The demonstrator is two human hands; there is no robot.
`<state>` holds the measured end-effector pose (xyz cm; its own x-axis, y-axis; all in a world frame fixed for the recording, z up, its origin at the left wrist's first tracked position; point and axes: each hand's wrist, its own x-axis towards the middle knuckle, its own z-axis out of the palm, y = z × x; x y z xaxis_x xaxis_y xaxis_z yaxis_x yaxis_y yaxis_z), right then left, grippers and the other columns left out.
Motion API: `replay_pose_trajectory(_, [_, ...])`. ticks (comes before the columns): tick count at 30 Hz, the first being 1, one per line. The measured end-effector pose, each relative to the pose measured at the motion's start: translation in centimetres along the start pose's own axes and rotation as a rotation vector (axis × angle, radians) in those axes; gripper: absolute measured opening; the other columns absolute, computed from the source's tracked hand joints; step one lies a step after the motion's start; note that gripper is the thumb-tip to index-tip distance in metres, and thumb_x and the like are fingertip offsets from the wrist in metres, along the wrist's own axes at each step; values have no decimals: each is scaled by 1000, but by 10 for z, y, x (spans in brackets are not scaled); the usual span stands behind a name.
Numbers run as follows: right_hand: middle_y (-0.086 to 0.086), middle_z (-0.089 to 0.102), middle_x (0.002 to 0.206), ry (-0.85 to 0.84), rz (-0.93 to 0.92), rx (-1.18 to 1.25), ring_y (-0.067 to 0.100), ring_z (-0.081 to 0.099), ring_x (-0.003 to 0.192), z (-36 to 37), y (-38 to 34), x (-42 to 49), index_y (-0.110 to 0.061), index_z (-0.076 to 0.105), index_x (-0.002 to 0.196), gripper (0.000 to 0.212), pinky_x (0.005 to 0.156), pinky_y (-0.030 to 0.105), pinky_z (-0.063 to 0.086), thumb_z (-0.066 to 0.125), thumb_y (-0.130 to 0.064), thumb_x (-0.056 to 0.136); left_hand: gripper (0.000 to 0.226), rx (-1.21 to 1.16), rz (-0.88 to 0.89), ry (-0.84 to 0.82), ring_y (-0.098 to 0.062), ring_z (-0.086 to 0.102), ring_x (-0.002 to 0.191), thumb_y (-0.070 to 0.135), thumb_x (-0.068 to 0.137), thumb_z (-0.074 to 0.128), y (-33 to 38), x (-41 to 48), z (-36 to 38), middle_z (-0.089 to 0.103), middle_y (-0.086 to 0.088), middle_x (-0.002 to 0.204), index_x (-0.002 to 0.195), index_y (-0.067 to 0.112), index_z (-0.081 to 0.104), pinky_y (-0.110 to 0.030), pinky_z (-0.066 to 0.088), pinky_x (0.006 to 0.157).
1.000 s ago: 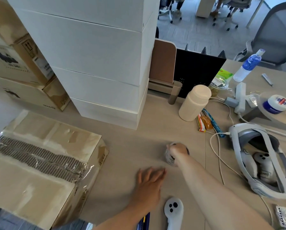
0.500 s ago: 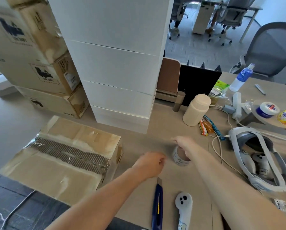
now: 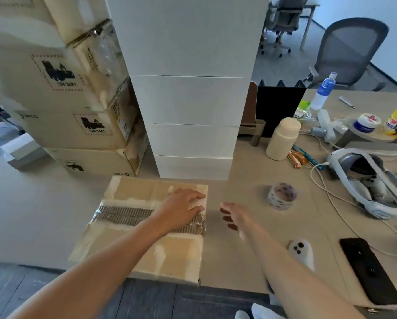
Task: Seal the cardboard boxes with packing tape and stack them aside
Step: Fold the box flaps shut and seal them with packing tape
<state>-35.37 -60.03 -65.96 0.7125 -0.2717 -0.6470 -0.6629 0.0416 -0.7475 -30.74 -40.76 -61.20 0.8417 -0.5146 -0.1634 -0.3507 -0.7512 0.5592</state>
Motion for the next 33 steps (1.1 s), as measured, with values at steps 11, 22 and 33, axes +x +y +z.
replay_pose_trajectory(11, [1, 70, 87, -95, 238, 389, 19, 63, 82, 35, 54, -23, -12, 67, 101, 28, 80, 34, 43, 64, -37, 90, 115, 339, 160, -181, -8, -18, 150, 93, 61, 50, -45, -28, 20, -8, 21, 163, 155, 46, 4, -45, -9, 123])
replay_pose_trajectory(22, [-3, 72, 96, 144, 224, 393, 16, 58, 94, 40, 56, -12, -15, 71, 96, 22, 97, 38, 39, 77, -31, 81, 108, 295, 139, -95, -1, -25, 144, 94, 64, 45, -39, -24, 35, -11, 28, 159, 153, 51, 2, -38, -16, 121])
replay_pose_trajectory(33, [6, 50, 129, 381, -6, 203, 27, 51, 120, 62, 73, -5, -27, 37, 136, 63, 101, 48, 45, 72, -17, 85, 108, 271, 159, -28, 1, -21, 147, 98, 61, 41, -41, -29, 37, -6, 31, 158, 152, 52, 5, -39, -9, 123])
